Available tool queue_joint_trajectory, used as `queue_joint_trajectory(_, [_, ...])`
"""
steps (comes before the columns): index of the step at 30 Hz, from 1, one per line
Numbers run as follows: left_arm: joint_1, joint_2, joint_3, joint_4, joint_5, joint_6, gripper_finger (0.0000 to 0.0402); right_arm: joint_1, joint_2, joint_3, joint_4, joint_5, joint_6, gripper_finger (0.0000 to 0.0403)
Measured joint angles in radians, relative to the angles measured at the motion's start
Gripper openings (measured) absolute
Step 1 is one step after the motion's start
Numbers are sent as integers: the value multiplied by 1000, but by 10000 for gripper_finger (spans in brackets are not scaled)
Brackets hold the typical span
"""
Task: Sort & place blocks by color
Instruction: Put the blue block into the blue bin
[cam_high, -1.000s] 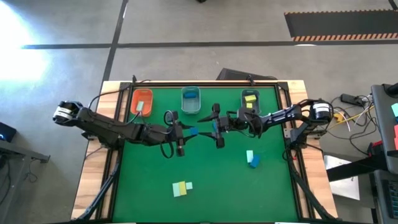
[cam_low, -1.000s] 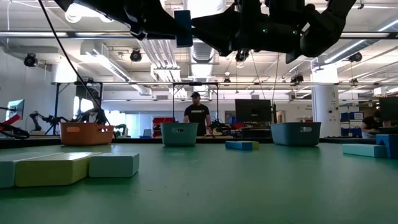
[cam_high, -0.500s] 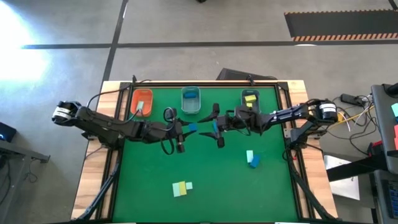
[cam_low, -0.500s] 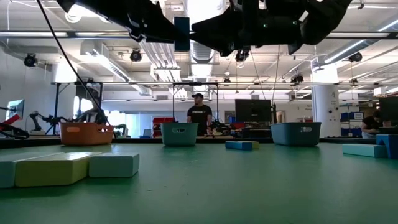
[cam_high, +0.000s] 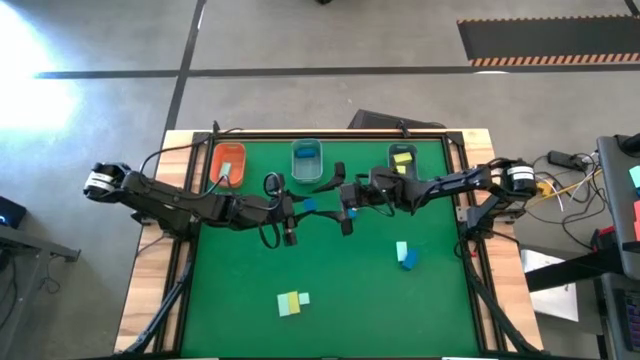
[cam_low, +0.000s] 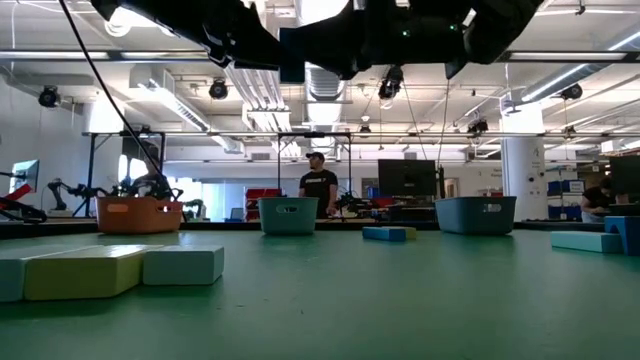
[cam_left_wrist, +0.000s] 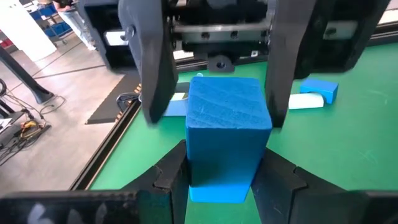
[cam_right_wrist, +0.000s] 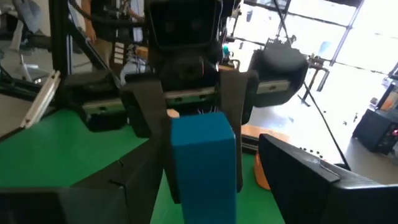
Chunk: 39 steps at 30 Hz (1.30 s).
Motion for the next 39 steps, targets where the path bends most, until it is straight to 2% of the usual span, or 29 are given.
queue_joint_trajectory(4, [0,0,-1,-3,0,1,116,0,28,42,-49,-12,-34,217])
queue_joint_trajectory(11, [0,0,-1,-19,3,-6,117,0,40,67,-83,-45,-65,119])
queue_joint_trajectory(19, [6,0,-1,-23,-3,4,192,-2,40,67,-88,-44,-47,119])
queue_joint_trajectory(22, [5,-16,0,-88,-41,30,206,-7,35,70,-120,-30,-46,119])
queue_joint_trajectory(25, [6,-57,0,-177,-105,45,212,-19,27,126,-253,7,-40,119])
queue_joint_trajectory(32, [5,-193,0,-317,-216,46,214,-85,79,395,-746,69,-107,119])
queue_joint_trajectory(39, [6,-327,0,-324,-288,66,214,-206,244,649,-982,69,-168,119])
